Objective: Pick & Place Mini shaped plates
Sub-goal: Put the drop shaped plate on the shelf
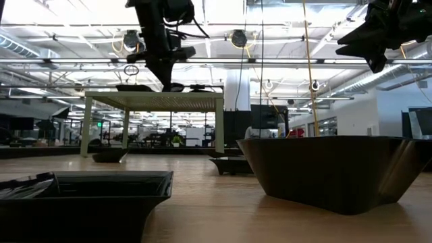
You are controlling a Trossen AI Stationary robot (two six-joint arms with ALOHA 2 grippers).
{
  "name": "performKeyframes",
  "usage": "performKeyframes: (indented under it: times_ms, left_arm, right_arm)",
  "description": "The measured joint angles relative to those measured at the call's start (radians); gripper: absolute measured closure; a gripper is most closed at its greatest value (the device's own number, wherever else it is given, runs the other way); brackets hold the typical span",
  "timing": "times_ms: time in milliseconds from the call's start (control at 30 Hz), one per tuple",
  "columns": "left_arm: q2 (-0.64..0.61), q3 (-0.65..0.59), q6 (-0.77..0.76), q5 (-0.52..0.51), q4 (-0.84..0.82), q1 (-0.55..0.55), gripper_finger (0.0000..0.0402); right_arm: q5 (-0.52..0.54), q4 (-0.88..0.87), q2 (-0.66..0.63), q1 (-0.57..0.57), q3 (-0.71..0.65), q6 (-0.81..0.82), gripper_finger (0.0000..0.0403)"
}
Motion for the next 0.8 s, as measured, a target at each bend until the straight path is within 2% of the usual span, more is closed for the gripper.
performKeyframes:
  times_ms: [233, 400, 600, 800]
  left_arm:
    - [0.003, 0.001, 0.001, 0.007, 0.051, 0.001, 0.0392]
    - [-0.003, 0.001, 0.000, 0.000, 0.048, 0.014, 0.0398]
    - [-0.003, 0.001, -0.030, 0.026, 0.004, 0.038, 0.0386]
    - [-0.003, 0.001, -0.030, 0.030, -0.002, 0.048, 0.0398]
  right_arm:
    - [0.000, 0.000, 0.000, 0.000, 0.000, 0.000, 0.0298]
    - [0.000, 0.000, 0.000, 0.000, 0.000, 0.000, 0.0298]
    - [0.000, 0.000, 0.000, 0.000, 0.000, 0.000, 0.0298]
    - [0.000, 0.000, 0.000, 0.000, 0.000, 0.000, 0.0298]
